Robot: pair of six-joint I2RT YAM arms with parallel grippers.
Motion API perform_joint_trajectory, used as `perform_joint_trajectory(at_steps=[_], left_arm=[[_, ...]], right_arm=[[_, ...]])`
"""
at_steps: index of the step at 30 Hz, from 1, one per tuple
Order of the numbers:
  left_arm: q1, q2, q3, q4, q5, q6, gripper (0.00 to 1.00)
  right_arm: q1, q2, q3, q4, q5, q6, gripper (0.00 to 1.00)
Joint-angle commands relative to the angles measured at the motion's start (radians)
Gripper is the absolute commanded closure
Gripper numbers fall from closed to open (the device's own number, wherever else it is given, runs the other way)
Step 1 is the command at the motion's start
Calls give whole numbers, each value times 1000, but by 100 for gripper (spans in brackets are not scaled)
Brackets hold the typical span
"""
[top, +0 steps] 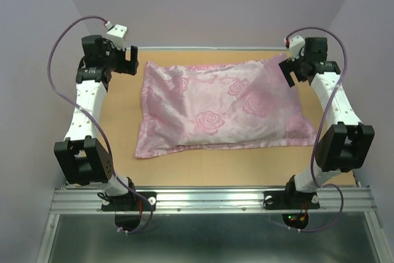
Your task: Put the pillow into the pillowcase
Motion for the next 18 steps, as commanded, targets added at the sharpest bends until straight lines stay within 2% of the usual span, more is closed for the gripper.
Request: perform_joint_trajectory(at_steps=[1,6,8,11,14,18], left_arm=[[-37,-37,-135,-115,107,55,1],[-149,-144,-359,-143,111,104,1],[-173,-162,-414,-134,92,98,1],[-177,-185,-503,-43,98,16,1],[-178,-160,-494,-2,101,-57,1],[-177,-123,-417,-15,41,-65,1]], right_arm=[[-8,-13,-133,-226,-215,-4,0],[-5,9,-263,-363,-404,29,0],[1,13,-323,-346,-439,44,0],[55,52,-388,-259,-502,181,0],[173,98,-371,-138,-499,307,0],[216,142,-265,-117,-475,378,0]])
